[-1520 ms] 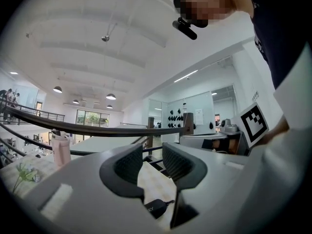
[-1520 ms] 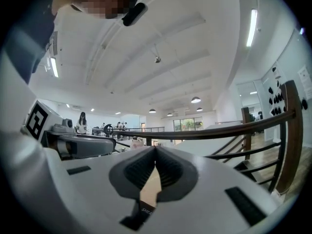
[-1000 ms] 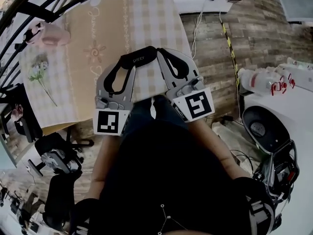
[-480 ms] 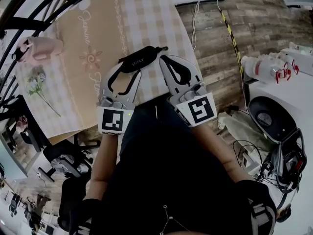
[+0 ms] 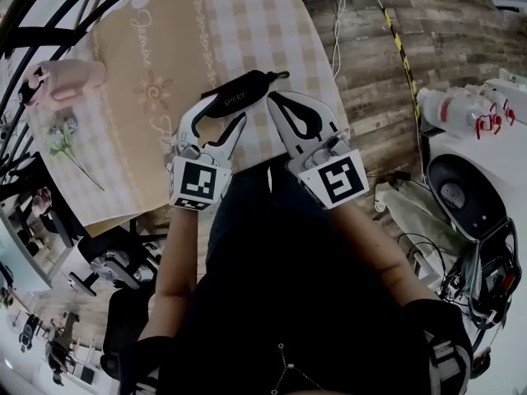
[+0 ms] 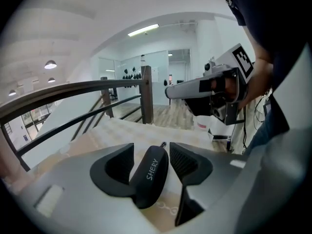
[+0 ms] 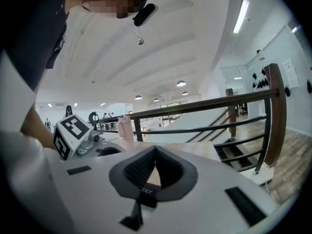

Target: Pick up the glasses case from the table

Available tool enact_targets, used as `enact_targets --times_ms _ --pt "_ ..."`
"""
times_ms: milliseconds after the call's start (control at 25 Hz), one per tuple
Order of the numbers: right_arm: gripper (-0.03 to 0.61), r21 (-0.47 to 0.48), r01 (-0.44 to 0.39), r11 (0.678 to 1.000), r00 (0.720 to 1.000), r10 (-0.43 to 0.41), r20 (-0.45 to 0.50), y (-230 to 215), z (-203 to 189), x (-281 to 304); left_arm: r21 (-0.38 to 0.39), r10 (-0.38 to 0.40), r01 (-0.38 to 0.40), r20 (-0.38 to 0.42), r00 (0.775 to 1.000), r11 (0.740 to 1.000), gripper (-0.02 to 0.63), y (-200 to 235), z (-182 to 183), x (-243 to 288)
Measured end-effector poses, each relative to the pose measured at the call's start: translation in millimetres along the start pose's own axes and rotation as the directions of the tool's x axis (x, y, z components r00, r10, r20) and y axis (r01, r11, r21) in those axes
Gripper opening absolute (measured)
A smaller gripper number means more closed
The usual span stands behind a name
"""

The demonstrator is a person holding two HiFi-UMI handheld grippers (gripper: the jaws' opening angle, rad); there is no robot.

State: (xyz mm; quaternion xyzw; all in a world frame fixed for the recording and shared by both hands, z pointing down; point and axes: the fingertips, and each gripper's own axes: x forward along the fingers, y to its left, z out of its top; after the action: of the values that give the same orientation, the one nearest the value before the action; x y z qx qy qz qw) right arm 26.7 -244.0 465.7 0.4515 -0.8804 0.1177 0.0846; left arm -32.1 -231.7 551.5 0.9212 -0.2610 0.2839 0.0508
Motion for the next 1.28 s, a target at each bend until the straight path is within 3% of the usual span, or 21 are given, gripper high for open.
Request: enact_targets --times_ms 160,320,560,680,1080,1280 --pt "0.008 -0.023 -0.032 0.999 0.999 0.032 -0.007 4 -7 5 0.045 -0.046 0.050 -0.079 0.996 0.998 0.232 -1 -19 11" --pt "0.008 -0.018 -0.035 0.999 0.999 0.035 -0.017 3 -13 9 0.141 -0.074 0.097 -0.161 0.984 0.985 0.251 -3 -32 22" --pt "0.008 -0.007 -0.040 0.999 0.999 0.039 -0.027 3 -17 10 0.217 -0.121 0.191 -0.298 0.947 0.957 0.271 -10 -55 35" --pt "0.008 -0.004 -0.036 0.999 0.999 0.036 -0.027 1 -18 10 0.225 -0.134 0.221 -0.347 0.928 0.949 0.291 -11 -64 40" --pt "0.008 0.004 -0.016 1.000 0.999 0.016 -0.030 -9 -20 4 0.199 -0.148 0.250 -0.418 0.896 0.948 0.341 -3 -69 55" --pt "0.008 0.009 -0.002 1.000 1.000 0.002 -0.026 -13 -21 0 0.179 -0.188 0.300 -0.465 0.865 0.937 0.374 -4 -74 64"
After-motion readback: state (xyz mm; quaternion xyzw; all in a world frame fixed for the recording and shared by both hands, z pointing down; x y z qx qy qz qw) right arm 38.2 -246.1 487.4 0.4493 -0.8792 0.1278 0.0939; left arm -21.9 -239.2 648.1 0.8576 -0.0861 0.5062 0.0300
